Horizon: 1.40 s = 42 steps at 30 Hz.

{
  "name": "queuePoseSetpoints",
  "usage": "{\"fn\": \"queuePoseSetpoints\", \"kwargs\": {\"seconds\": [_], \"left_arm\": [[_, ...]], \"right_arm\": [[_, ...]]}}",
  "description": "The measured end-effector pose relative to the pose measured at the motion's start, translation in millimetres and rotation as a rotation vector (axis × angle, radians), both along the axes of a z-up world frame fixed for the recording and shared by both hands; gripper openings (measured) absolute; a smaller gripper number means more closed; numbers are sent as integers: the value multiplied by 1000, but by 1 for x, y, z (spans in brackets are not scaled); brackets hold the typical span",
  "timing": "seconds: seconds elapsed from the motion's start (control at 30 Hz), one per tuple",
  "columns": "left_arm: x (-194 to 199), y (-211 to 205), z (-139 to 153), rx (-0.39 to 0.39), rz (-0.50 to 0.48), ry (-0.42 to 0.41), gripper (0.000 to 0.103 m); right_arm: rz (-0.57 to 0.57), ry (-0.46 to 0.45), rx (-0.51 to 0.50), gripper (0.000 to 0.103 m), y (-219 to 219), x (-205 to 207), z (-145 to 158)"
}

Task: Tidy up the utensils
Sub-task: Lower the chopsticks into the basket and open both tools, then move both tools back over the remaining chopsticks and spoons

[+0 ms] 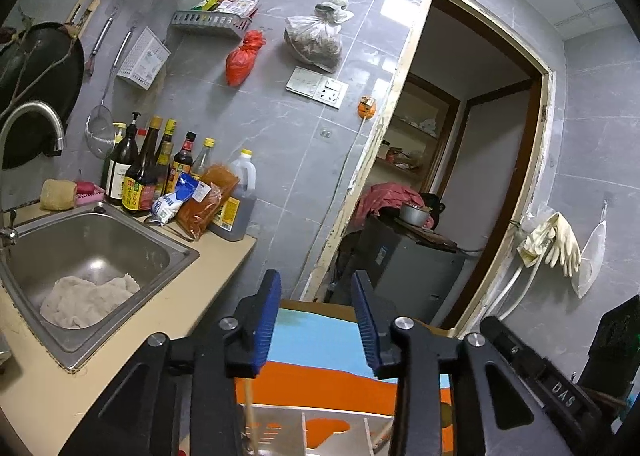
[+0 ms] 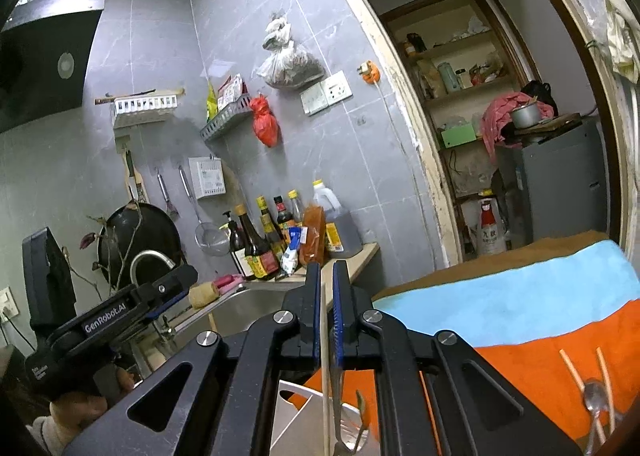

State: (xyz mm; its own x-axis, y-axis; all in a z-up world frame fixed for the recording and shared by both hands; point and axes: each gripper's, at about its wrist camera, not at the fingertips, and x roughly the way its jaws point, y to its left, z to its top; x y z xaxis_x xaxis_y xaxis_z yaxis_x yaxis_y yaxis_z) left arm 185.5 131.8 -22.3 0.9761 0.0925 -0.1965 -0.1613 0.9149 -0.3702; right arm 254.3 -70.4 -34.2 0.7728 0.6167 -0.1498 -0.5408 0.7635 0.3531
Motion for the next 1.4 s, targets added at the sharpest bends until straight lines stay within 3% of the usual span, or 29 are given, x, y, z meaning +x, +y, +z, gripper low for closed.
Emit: {"fn": "queuePoseSetpoints", "kwargs": {"seconds": [0.1,0.3,0.37,0.5,0.53,0.6,0.73,0.93,1.13,1.4], "left_arm": [[0,-9,7,1,-8,0,44],[5,-43,21,28,-68,-2,62],[7,-57,26,44,-86,-10,73],[11,-87,33,65,-105,-26,93],[11,-92,34,66,-109,-29,98],[15,-107,37,69,-122,-33,103],[24,-134,37,75,-147,-23,103],[35,-176,30,124,-196,-10,103],[49,-213,17,149,-253,32,103],[80,-247,-14,121,-289,120,103]], "right_arm": [[-11,-20,5,35,-14,-4,12],[-45,-69,-30,44,-48,-11,39],[-71,-84,-38,57,-64,-14,48],[-119,-104,-56,73,-95,-18,63],[-131,-108,-59,84,-104,-19,66],[-154,-115,-62,96,-119,-21,72],[-206,-125,-86,102,-151,-26,81],[-282,-117,-107,102,-191,-28,83],[-334,-42,-145,102,-235,-16,63],[-380,95,-175,102,-289,12,21]]}}
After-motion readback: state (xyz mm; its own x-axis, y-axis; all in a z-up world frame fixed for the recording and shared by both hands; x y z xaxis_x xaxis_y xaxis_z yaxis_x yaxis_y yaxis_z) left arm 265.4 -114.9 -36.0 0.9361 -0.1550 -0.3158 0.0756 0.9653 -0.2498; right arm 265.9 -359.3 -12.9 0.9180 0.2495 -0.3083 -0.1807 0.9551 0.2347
